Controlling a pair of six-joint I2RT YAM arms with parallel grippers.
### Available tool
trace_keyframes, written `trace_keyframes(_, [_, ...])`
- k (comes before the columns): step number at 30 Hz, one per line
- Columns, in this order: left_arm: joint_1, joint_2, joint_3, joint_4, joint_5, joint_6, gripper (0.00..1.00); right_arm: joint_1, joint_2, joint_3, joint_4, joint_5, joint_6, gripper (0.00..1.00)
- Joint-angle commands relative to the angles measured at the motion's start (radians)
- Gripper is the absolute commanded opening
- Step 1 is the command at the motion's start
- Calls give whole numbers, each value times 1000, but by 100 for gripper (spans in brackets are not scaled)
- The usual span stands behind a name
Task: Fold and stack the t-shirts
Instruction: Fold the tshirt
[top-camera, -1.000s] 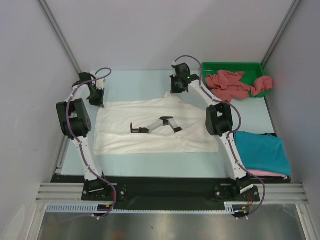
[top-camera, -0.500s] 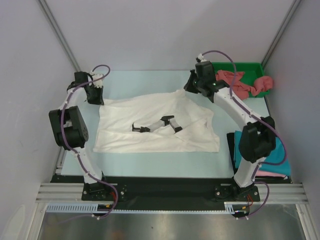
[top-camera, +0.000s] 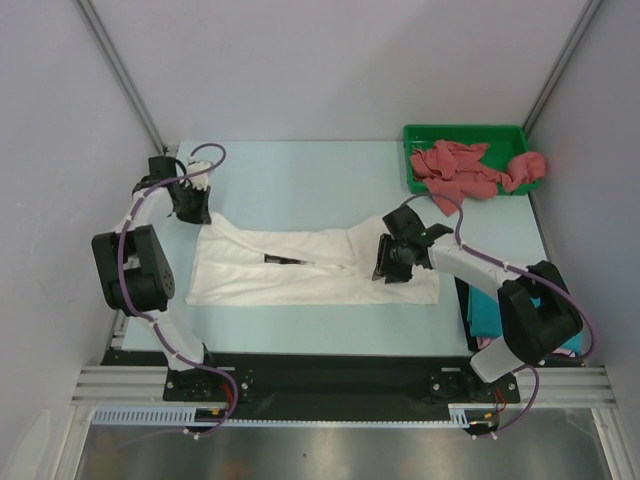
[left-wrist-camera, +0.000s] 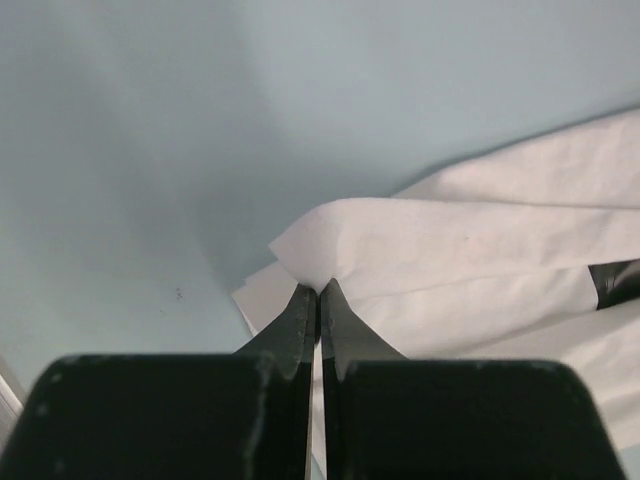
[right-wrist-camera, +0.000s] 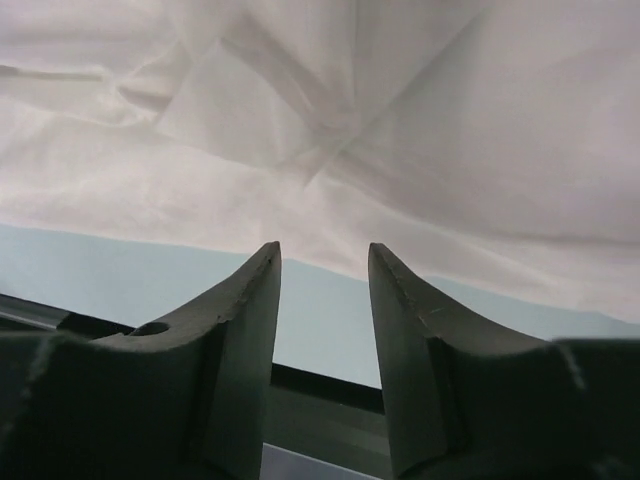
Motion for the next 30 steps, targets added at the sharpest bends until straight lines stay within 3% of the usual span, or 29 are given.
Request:
trace_keyframes(1, [2,-81,-30,-18,70,85,0,-43,-103,58,-75,-22,-78,46])
trace_keyframes(3, [2,-94,-45,-23,80,112,1,-100,-111,115,-58,-81,-134,49])
trace_keyframes(6, [2,-104,-53,-32,90,138,3,-182,-47,236,-67,-36,-204,41])
trace_keyframes(13, [2,-124,-71,-38,79,146,3,-76,211,563,-37,118,-377,45])
trace_keyframes(18, [2,-128,-91,-28,79,146,2,-73,488,843,-256,96,-431,53])
trace_keyframes(21, [3,-127,-97,-23,74,148,1,-79,529,845,-284,127,-493,53])
trace_keyframes(30, [3,-110,-90,-21,88,138,1,-131,625,853,-305,-31,-583,52])
